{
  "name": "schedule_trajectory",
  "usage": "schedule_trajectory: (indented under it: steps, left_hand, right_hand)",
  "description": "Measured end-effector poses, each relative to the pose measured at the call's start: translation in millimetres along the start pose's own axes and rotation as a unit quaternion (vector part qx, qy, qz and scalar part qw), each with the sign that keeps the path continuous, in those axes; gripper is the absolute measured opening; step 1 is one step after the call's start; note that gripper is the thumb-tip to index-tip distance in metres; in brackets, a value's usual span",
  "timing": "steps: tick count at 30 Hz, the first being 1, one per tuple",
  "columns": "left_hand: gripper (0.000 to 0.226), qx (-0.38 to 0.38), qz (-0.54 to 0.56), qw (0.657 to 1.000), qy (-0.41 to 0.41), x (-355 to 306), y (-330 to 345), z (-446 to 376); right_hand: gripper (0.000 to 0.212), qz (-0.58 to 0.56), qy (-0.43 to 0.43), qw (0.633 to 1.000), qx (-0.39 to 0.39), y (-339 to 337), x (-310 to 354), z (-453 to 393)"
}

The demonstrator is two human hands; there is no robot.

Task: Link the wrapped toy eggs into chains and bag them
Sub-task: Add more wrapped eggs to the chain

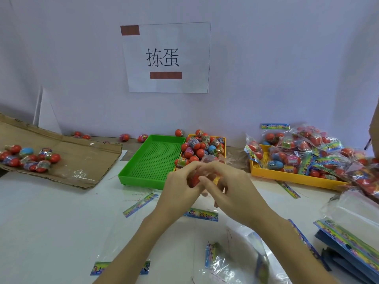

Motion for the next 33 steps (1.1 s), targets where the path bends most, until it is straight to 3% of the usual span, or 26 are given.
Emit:
schedule_trajectory:
  steps: [7,9,11,13,16,18,22,25,28,31,33]
  left_hand:
    - [0.030,0.012,-0.049,0.999,0.019,1.8,2.6,1.0]
    - [0.037,0.000,-0.027,1.000,0.008,0.4,1.6,1.1]
    - [0.028,-0.006,0.007,1.000,-0.019,3.5,0.4,-0.3]
    - [0.018,0.025,0.043,0.997,-0.050,8.0,0.5,-2.4]
    - [0.033,0.119,0.127,0.978,-0.111,12.4,1.2,-3.2]
    - [0.043,0.144,0.161,0.968,-0.127,12.4,-0.5,-2.9]
    - [0.040,0.040,0.177,0.973,-0.145,18.6,-14.2,-7.2]
    - [0.033,-0.044,0.178,0.970,-0.157,23.1,-24.4,-10.1]
    - [0.038,-0.089,0.212,0.960,-0.158,24.5,-29.6,-11.4]
    - [0.040,-0.092,0.205,0.963,-0.147,23.0,-29.0,-11.2]
    - [0.040,-0.078,0.214,0.963,-0.145,21.7,-26.5,-10.9]
  right_hand:
    - [0.014,0.037,0.010,0.998,0.048,14.2,-0.6,0.0]
    - [0.013,0.036,0.019,0.998,0.042,13.1,-1.5,0.3]
    - [0.010,0.029,0.032,0.999,0.015,8.0,-3.4,-0.6]
    - [0.009,0.031,0.040,0.998,-0.029,0.5,-6.5,-2.3]
    - [0.009,0.023,0.054,0.996,-0.074,-7.5,-11.7,-4.5]
    - [0.011,0.001,0.058,0.994,-0.091,-9.5,-14.8,-4.3]
    - [0.019,-0.042,0.070,0.984,-0.160,-11.5,-20.4,-2.9]
    - [0.021,0.023,0.078,0.981,-0.176,-6.7,-28.7,-4.7]
    - [0.022,0.088,0.098,0.985,-0.108,7.6,-42.4,-13.1]
    - [0.034,0.132,0.123,0.984,-0.014,22.5,-56.0,-20.4]
    - [0.034,0.162,0.132,0.978,0.009,27.8,-61.4,-19.9]
Point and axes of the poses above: each hand's wrist, its own z-axis away from the middle knuckle, its own y-axis out of the palm, x = y × z, the point moved 3 cm from there along -z, towards the middle knuckle, and after that the axes turned 1 degree about x, right-handed, at the moved point
